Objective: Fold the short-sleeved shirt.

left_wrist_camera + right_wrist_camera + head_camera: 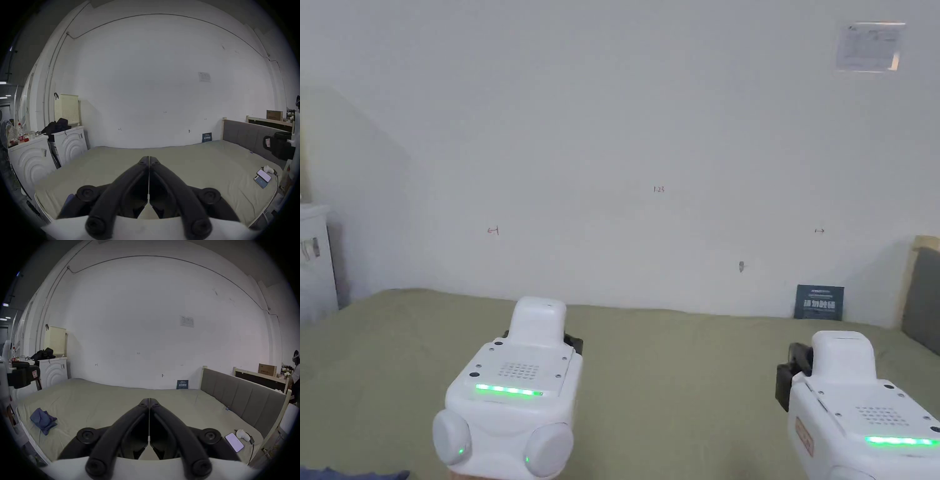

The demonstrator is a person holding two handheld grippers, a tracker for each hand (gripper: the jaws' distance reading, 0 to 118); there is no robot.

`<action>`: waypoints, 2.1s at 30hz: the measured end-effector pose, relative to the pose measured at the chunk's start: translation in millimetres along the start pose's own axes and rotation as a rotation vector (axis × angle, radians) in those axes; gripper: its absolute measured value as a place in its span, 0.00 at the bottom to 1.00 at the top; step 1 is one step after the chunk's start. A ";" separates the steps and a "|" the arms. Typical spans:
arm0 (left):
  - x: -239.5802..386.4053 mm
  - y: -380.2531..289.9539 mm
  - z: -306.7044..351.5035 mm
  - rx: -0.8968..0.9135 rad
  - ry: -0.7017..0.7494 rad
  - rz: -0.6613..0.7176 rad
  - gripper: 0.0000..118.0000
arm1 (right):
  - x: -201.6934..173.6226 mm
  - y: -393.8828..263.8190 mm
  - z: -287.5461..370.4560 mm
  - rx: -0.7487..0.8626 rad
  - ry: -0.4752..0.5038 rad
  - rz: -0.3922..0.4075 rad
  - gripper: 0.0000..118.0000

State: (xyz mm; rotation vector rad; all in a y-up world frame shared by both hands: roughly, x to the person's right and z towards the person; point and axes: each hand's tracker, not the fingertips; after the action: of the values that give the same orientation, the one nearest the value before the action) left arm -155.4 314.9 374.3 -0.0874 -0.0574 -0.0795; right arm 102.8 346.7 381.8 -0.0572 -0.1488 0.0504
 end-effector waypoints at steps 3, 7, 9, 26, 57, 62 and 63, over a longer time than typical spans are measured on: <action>0.2 1.3 -3.0 0.001 0.008 0.015 0.47 | -6.3 2.5 1.3 0.013 0.001 0.026 0.27; -3.3 4.1 -6.9 0.007 0.015 0.032 1.00 | -5.3 0.5 0.5 -0.042 0.015 0.006 0.97; -3.5 5.3 -6.9 0.004 0.022 0.006 1.00 | 0.2 13.9 -8.2 0.013 -0.010 0.016 1.00; 2.5 20.6 8.1 -0.038 -0.024 0.063 1.00 | 1.4 18.3 4.3 -0.001 0.031 -0.060 1.00; -0.3 47.3 19.3 -0.130 -0.102 0.085 1.00 | -12.4 22.3 7.7 0.006 0.040 0.032 1.00; 0.3 48.6 21.0 -0.117 -0.107 0.080 1.00 | -12.6 23.4 8.5 0.005 0.039 0.038 1.00; -0.4 48.5 21.4 -0.119 -0.114 0.079 1.00 | -12.4 23.3 8.6 0.006 0.039 0.037 1.00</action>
State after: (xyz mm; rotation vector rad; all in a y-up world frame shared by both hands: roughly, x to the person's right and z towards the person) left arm -153.0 365.0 391.5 -0.2127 -0.1628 0.0010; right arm 88.2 369.8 387.0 -0.0551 -0.1081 0.0870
